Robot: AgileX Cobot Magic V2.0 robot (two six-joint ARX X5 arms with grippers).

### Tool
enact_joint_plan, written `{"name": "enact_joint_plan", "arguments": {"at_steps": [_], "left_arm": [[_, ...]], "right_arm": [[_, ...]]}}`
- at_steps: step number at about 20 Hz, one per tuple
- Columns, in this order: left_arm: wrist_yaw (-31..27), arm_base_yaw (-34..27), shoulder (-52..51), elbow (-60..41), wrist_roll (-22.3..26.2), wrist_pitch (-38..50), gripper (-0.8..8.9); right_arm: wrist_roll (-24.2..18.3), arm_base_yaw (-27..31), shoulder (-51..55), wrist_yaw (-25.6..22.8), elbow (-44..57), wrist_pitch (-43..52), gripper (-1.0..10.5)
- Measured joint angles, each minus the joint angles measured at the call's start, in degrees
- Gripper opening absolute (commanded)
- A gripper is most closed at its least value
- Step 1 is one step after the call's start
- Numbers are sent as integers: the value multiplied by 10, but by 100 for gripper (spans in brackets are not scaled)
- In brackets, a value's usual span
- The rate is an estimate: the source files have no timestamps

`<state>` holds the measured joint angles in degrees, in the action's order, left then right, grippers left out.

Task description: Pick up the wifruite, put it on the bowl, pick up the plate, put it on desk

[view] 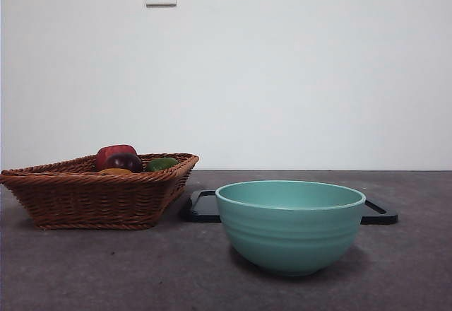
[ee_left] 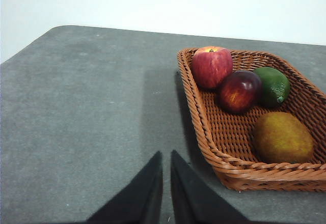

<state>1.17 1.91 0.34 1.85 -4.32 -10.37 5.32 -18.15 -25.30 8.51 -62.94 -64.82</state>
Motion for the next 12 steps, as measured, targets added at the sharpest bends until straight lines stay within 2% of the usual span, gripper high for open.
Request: {"name": "enact_joint_plan", "arguments": {"at_steps": [2,4,7,9,12], "left_arm": [[0,0,0,0,0,0,24],[0,0,0,0,0,0,24],[0,0,0,0,0,0,24],[0,0,0,0,0,0,24],[0,0,0,0,0,0,24]], "right_arm": [[-49,64,53,-12,87,107,9],[-80,115,106,-10,216,272,9],[-85,151,162,-8,409,473,9],[-85,157,188,-12,486,531,9],[-85,159,215,-28,546,548,9]]}}
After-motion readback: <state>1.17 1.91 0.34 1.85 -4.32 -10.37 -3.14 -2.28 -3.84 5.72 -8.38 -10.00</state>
